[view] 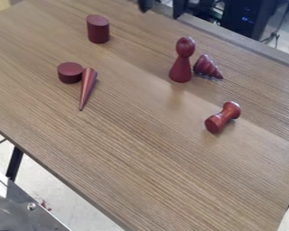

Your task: Move object from left to right

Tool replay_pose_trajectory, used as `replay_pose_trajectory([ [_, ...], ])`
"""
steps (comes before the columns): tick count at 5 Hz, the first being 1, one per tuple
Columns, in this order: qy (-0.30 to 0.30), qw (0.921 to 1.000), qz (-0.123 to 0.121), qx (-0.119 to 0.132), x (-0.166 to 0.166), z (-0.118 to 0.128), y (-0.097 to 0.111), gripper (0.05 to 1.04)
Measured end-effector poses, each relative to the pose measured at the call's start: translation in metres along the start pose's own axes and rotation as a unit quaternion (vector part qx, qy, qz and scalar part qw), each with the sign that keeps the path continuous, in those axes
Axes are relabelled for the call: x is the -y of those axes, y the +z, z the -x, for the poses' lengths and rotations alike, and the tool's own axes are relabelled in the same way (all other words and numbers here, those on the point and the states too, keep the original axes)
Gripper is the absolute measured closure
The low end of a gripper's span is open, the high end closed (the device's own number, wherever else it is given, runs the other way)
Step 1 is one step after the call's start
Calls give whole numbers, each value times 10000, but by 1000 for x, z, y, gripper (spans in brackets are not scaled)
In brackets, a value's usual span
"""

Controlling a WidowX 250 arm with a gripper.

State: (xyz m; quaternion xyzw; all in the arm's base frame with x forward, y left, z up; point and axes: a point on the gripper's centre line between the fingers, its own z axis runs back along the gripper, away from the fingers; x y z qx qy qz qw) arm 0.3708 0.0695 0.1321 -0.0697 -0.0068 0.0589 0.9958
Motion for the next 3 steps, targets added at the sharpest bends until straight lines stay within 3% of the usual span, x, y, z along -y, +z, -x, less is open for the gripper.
replay_pose_trajectory([
  [1, 341, 9993, 80, -136, -18, 4, -5, 83],
  [2, 541, 9980, -162, -289, -33, 6, -22, 83],
  [3, 563, 9978, -237, -259, -39, 5, -31, 83],
])
